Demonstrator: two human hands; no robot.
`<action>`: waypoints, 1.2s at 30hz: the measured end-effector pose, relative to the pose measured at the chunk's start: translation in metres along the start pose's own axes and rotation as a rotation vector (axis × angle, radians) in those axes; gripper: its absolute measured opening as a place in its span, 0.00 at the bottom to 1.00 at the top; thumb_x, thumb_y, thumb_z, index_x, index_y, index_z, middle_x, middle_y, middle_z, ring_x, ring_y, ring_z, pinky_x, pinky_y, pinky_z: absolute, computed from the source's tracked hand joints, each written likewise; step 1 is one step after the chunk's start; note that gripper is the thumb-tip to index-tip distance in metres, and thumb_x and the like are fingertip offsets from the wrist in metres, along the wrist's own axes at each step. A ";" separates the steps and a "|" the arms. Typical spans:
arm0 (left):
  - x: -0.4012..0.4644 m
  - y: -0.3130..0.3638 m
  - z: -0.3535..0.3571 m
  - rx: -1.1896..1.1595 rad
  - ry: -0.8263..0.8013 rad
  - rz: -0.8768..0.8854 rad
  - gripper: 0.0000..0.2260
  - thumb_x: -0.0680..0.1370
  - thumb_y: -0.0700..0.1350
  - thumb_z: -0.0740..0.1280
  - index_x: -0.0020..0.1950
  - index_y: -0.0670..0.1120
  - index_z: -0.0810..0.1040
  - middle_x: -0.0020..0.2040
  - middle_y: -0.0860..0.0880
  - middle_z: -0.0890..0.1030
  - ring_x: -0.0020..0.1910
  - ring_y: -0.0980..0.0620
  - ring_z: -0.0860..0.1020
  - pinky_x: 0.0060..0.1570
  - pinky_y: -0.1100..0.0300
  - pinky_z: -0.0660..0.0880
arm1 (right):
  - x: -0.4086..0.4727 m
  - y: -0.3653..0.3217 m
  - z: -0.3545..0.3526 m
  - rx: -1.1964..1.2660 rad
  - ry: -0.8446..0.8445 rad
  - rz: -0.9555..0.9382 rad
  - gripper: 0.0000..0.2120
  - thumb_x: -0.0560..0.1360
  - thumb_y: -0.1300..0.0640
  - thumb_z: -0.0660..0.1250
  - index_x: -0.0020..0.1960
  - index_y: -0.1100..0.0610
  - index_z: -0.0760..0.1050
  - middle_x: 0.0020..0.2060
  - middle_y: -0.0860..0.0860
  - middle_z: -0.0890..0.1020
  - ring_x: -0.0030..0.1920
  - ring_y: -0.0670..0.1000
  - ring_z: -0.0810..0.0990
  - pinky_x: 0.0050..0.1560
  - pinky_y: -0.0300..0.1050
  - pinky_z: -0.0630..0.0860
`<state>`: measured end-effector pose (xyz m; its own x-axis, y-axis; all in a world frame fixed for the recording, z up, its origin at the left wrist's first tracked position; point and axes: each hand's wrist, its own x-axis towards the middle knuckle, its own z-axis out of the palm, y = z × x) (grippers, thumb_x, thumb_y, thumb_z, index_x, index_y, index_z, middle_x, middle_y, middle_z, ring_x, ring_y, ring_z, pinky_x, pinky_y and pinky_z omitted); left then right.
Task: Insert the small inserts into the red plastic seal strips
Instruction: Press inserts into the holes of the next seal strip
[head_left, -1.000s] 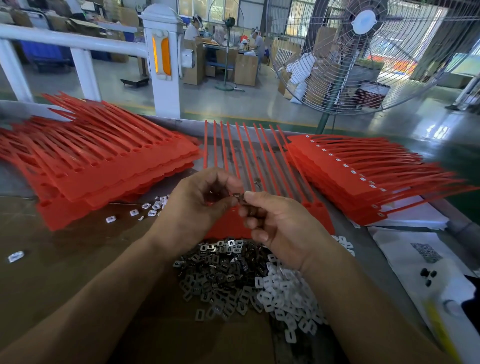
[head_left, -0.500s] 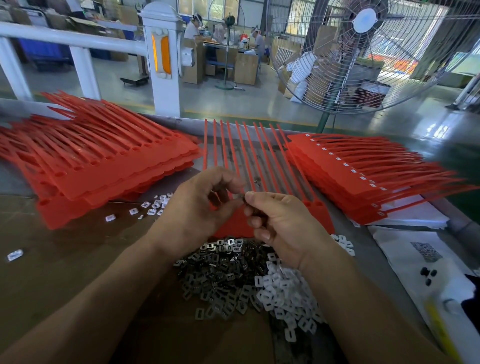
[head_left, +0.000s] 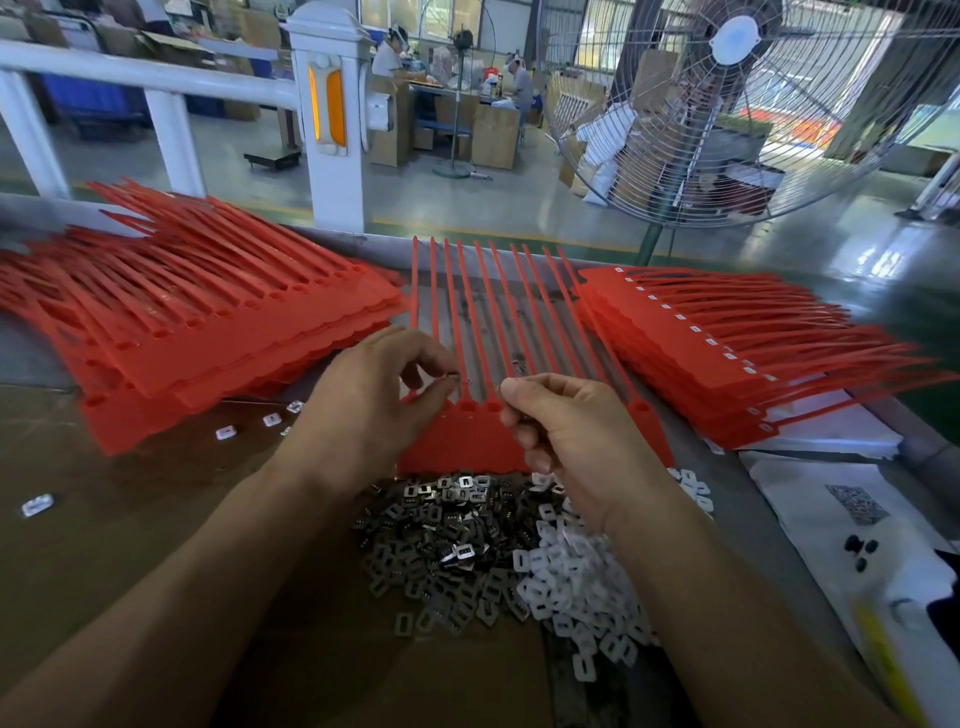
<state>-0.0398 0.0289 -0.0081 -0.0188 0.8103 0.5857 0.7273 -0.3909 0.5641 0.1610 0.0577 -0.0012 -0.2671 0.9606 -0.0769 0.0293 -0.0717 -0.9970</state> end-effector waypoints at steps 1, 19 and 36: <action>0.001 -0.003 -0.002 0.016 -0.006 -0.044 0.05 0.75 0.47 0.74 0.48 0.56 0.81 0.46 0.60 0.80 0.46 0.61 0.77 0.45 0.66 0.73 | 0.000 0.001 -0.001 -0.020 0.019 -0.006 0.06 0.80 0.57 0.71 0.46 0.59 0.82 0.35 0.50 0.82 0.29 0.45 0.73 0.26 0.37 0.69; 0.002 -0.006 0.004 0.328 -0.176 -0.186 0.03 0.76 0.53 0.72 0.50 0.59 0.83 0.52 0.60 0.77 0.58 0.54 0.72 0.58 0.55 0.60 | -0.002 0.003 0.002 -0.142 0.039 -0.057 0.07 0.80 0.55 0.71 0.46 0.56 0.82 0.34 0.48 0.83 0.29 0.43 0.74 0.28 0.36 0.70; 0.001 -0.001 0.001 0.200 -0.075 -0.197 0.06 0.78 0.45 0.71 0.51 0.56 0.83 0.50 0.60 0.78 0.56 0.53 0.75 0.62 0.48 0.69 | -0.004 0.002 0.002 -0.172 0.022 -0.070 0.07 0.81 0.54 0.70 0.48 0.56 0.84 0.35 0.48 0.84 0.27 0.41 0.73 0.28 0.35 0.70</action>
<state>-0.0397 0.0304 -0.0088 -0.1283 0.8950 0.4273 0.8358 -0.1343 0.5323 0.1603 0.0532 -0.0027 -0.2534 0.9674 -0.0053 0.1766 0.0408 -0.9834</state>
